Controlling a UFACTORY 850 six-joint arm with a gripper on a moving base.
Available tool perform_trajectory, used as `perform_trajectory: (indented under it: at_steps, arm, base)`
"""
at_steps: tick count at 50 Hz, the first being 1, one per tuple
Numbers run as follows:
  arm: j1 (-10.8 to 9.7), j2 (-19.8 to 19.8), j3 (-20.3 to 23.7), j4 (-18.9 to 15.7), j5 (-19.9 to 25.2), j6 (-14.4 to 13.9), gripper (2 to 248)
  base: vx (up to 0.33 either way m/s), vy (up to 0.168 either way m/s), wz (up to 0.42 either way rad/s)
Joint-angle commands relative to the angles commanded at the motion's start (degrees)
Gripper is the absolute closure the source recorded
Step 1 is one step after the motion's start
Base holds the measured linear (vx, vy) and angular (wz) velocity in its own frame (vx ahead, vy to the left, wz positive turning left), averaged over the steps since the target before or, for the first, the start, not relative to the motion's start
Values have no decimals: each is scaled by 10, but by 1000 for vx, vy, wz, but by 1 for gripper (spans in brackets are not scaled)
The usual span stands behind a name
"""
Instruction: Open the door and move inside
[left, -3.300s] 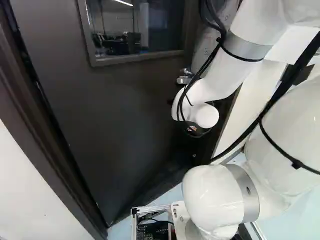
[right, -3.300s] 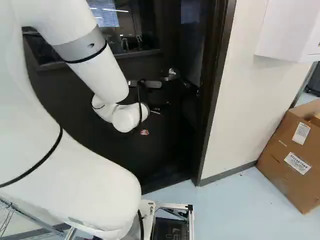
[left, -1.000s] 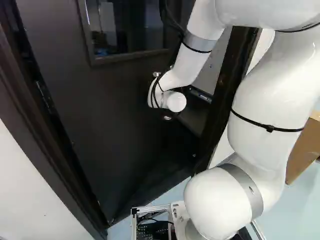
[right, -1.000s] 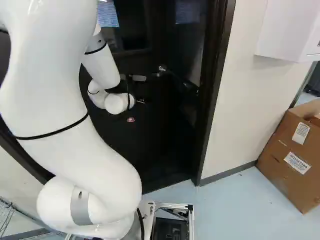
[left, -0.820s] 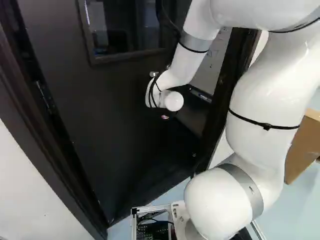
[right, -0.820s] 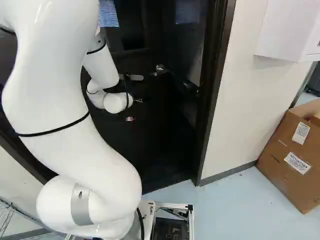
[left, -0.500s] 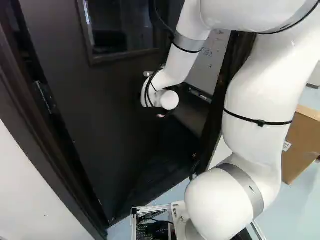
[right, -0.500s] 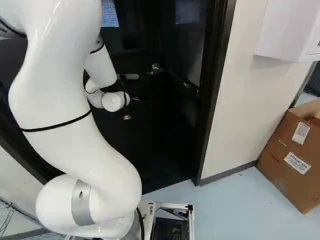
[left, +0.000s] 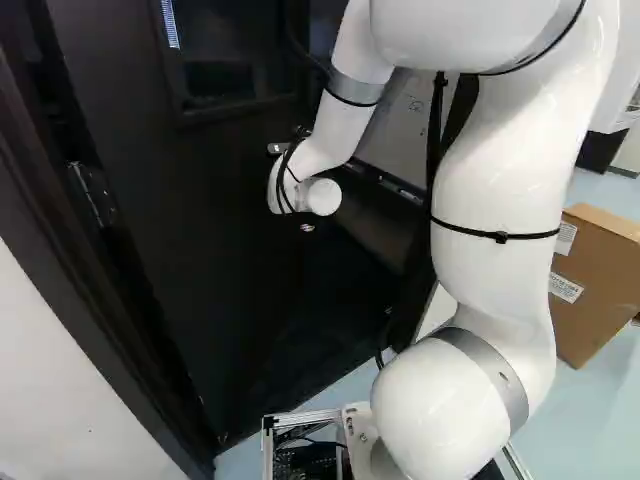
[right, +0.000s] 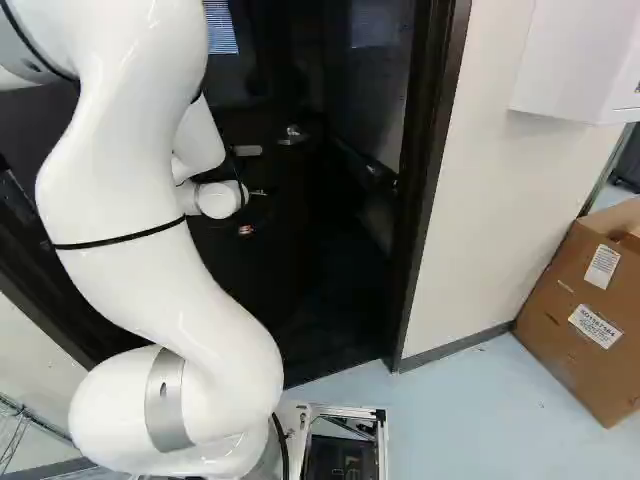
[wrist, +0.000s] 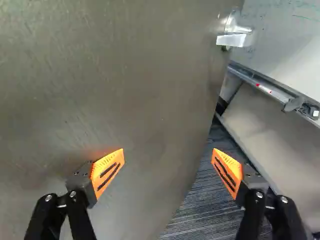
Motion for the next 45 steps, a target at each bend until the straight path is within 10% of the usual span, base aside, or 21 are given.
perform_trajectory:
  at_steps: [45]
  arm:
    - [62,-66,-80,-81,0,0,3]
  base:
    - [0,0,0]
